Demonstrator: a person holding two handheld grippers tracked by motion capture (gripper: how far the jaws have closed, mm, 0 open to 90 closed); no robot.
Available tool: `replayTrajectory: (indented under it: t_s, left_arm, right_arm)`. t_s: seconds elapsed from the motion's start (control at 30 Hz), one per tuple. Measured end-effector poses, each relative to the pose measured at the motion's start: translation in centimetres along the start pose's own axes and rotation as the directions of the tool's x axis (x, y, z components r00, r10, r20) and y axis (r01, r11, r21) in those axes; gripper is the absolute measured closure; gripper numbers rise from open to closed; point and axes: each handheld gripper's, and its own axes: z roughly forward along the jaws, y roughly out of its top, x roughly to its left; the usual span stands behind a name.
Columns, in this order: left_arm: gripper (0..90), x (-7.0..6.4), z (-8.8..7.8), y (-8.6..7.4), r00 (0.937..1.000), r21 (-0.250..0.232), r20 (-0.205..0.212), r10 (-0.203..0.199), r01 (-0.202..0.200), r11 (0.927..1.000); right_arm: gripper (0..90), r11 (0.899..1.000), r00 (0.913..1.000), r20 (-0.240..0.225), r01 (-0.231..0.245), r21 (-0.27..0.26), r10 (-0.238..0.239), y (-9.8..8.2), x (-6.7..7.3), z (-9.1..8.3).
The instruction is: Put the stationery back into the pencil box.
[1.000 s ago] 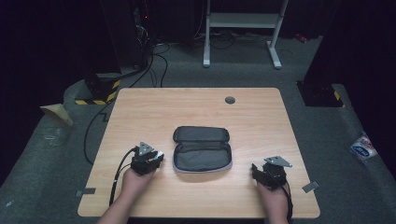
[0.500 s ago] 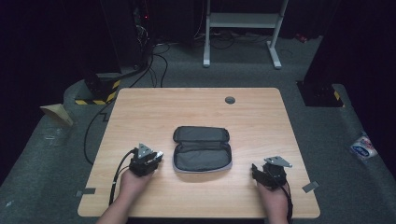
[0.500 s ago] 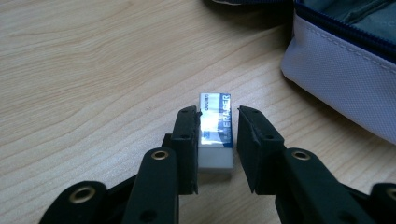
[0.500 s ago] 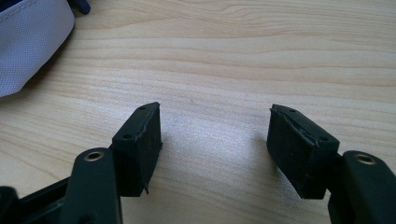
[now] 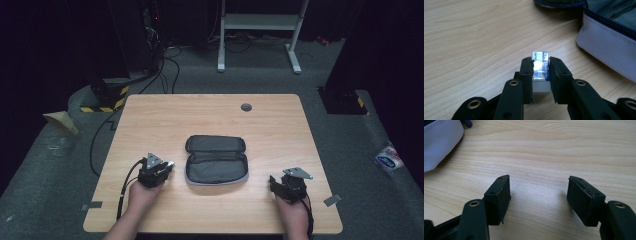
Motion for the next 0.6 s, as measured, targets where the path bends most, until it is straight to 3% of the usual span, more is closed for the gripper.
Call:
replayTrajectory:
  t_s: [0.6]
  left_arm:
    - [73.2,-0.8,-2.1,1.0,0.9993,-0.096,0.013,0.036,-0.034,0.9948]
  right_arm:
    - [35.0,1.000,1.0000,0.000,-0.001,0.000,0.001,0.0,0.0,0.0]
